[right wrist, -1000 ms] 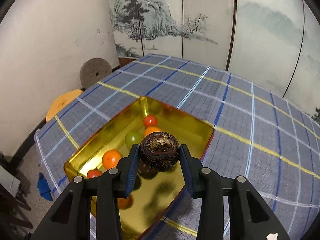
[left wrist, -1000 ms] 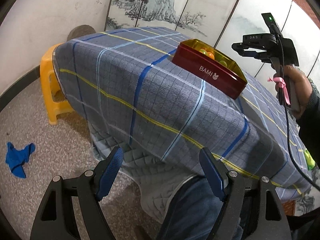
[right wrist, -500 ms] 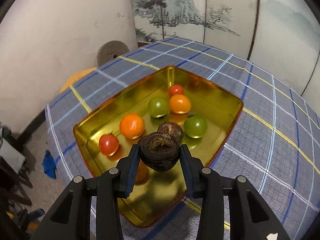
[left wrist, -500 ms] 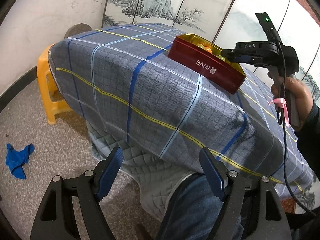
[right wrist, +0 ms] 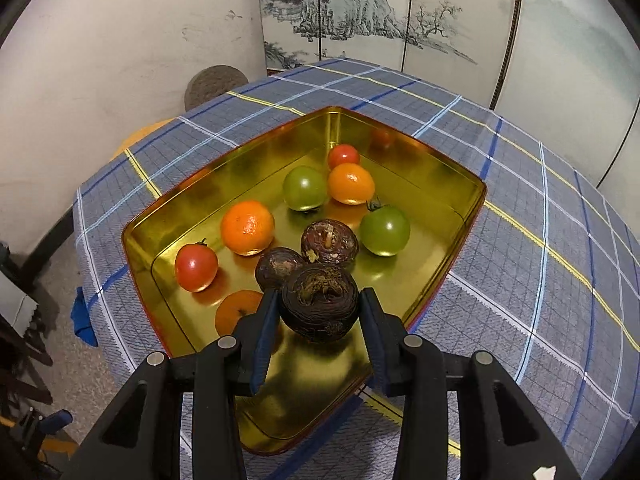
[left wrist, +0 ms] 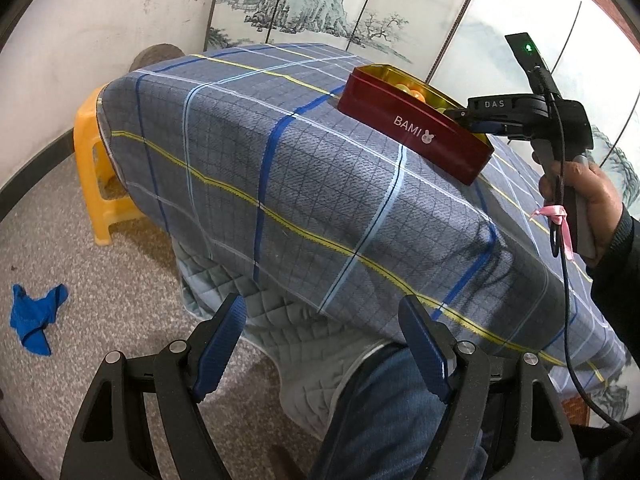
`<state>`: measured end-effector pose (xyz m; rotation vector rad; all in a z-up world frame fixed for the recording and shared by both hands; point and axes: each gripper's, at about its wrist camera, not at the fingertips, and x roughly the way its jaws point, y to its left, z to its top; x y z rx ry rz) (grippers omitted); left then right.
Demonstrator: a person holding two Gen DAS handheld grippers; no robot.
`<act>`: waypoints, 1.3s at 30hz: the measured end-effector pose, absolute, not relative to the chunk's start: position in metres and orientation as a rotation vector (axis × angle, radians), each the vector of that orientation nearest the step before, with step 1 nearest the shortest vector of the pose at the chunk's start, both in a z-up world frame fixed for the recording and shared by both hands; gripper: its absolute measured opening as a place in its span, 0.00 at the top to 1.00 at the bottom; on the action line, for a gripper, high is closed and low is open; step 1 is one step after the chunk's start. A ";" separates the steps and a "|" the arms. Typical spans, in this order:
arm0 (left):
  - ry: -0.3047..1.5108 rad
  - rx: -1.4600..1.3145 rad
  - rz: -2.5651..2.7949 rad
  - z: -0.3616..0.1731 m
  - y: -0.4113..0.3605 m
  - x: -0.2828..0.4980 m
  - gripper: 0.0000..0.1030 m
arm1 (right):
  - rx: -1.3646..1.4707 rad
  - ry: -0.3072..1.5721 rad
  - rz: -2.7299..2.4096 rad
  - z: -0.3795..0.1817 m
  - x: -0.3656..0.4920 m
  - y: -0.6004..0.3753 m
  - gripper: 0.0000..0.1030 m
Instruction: Organize fruits
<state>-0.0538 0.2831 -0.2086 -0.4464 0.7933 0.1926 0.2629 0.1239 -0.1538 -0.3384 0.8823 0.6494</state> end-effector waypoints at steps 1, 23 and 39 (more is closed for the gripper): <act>0.792 -0.447 0.193 -0.208 0.283 -0.054 0.23 | -0.342 0.881 0.647 -0.154 0.263 0.125 0.63; 0.741 -0.307 0.286 -0.184 0.279 -0.048 0.08 | -0.349 0.680 0.588 -0.113 0.221 0.112 0.05; 0.509 -0.071 0.396 -0.103 0.242 0.034 0.00 | -0.231 0.557 0.406 -0.050 0.183 0.037 0.01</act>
